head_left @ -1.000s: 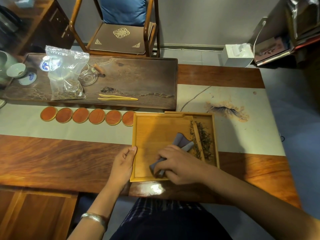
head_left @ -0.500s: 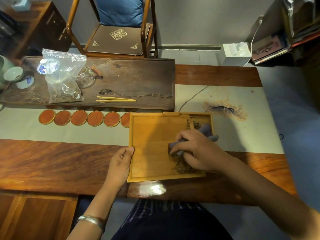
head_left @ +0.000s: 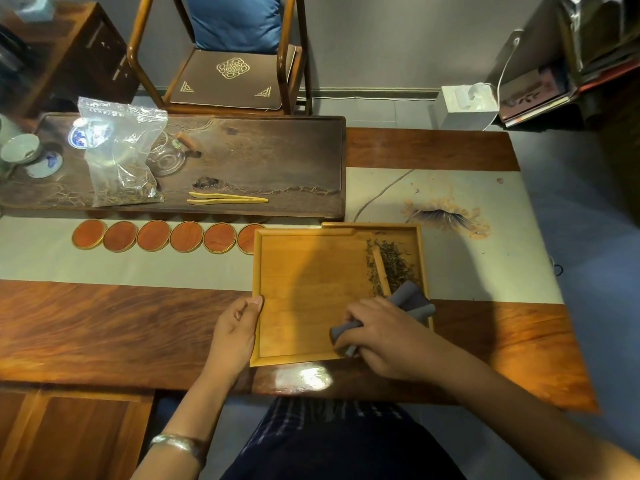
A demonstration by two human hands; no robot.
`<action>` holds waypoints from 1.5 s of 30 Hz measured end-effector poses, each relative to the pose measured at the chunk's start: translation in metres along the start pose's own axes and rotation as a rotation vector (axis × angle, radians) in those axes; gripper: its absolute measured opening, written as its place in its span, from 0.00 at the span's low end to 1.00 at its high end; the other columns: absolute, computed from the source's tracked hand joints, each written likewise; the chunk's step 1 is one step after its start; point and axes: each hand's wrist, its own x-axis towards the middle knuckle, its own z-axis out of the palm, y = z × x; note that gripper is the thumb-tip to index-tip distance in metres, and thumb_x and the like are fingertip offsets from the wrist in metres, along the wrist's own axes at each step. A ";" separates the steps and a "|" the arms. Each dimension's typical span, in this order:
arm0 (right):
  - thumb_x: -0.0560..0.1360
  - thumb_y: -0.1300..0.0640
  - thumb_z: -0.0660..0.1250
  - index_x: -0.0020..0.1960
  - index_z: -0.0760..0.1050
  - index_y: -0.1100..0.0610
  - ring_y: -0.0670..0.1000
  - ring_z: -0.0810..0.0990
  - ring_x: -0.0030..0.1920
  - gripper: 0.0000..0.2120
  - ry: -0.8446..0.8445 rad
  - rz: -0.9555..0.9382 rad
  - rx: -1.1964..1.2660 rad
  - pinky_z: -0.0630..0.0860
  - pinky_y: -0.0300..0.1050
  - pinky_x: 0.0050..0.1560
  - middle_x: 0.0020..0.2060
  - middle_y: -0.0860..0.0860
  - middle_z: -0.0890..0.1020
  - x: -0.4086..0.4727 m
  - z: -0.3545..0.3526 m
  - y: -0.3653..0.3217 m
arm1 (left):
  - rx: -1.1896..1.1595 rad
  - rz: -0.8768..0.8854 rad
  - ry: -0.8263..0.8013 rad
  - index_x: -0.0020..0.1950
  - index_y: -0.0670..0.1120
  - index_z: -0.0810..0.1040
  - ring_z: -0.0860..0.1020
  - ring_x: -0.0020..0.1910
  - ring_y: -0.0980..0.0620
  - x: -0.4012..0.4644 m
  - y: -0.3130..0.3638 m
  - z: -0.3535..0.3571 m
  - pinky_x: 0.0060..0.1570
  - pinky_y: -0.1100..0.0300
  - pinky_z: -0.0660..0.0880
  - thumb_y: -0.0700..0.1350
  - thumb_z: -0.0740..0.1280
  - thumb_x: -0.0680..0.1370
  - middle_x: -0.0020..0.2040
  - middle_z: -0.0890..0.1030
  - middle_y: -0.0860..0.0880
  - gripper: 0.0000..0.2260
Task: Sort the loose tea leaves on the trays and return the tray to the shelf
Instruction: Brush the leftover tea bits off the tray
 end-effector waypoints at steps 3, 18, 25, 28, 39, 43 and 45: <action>0.74 0.57 0.60 0.55 0.77 0.45 0.47 0.66 0.53 0.14 -0.017 0.034 -0.006 0.63 0.42 0.53 0.52 0.46 0.70 -0.006 -0.006 0.015 | -0.001 0.001 0.014 0.43 0.38 0.77 0.76 0.31 0.58 0.000 -0.001 -0.003 0.33 0.69 0.73 0.45 0.60 0.81 0.33 0.78 0.49 0.14; 0.72 0.65 0.63 0.52 0.81 0.50 0.45 0.71 0.50 0.16 0.160 0.153 0.203 0.72 0.45 0.50 0.48 0.46 0.73 -0.030 -0.027 0.036 | 0.053 0.007 0.046 0.41 0.41 0.75 0.74 0.30 0.60 0.000 0.000 -0.002 0.32 0.69 0.70 0.46 0.60 0.81 0.33 0.76 0.49 0.14; 0.72 0.62 0.61 0.52 0.80 0.50 0.45 0.69 0.52 0.14 0.073 0.167 0.104 0.68 0.44 0.53 0.49 0.45 0.72 -0.035 -0.012 0.032 | 0.060 -0.003 0.020 0.41 0.41 0.77 0.74 0.28 0.61 -0.001 -0.002 0.000 0.29 0.70 0.70 0.46 0.59 0.82 0.28 0.77 0.54 0.14; 0.73 0.61 0.60 0.52 0.79 0.49 0.47 0.69 0.51 0.14 0.070 0.164 0.048 0.67 0.44 0.52 0.50 0.46 0.72 -0.028 -0.010 0.035 | 0.057 0.003 0.008 0.39 0.42 0.76 0.74 0.26 0.61 -0.001 -0.001 0.001 0.28 0.71 0.69 0.46 0.59 0.82 0.26 0.77 0.55 0.15; 0.75 0.61 0.61 0.57 0.78 0.51 0.49 0.69 0.50 0.14 0.167 0.252 -0.009 0.67 0.45 0.50 0.50 0.49 0.73 0.003 -0.010 0.056 | 0.050 0.025 -0.008 0.41 0.40 0.76 0.75 0.27 0.63 -0.005 0.003 0.001 0.29 0.72 0.70 0.43 0.59 0.82 0.27 0.78 0.55 0.13; 0.75 0.62 0.62 0.60 0.78 0.53 0.50 0.70 0.52 0.15 0.181 0.297 0.013 0.68 0.46 0.52 0.51 0.51 0.74 0.012 -0.011 0.060 | 0.056 0.031 0.005 0.40 0.41 0.76 0.74 0.27 0.62 -0.006 0.003 0.001 0.29 0.72 0.69 0.43 0.59 0.82 0.28 0.77 0.54 0.13; 0.75 0.64 0.62 0.60 0.78 0.54 0.50 0.71 0.52 0.15 0.215 0.306 0.046 0.70 0.47 0.53 0.50 0.51 0.74 0.013 -0.014 0.057 | 0.055 0.030 0.017 0.38 0.41 0.75 0.73 0.27 0.63 -0.005 0.003 0.001 0.29 0.72 0.69 0.43 0.59 0.82 0.28 0.76 0.54 0.14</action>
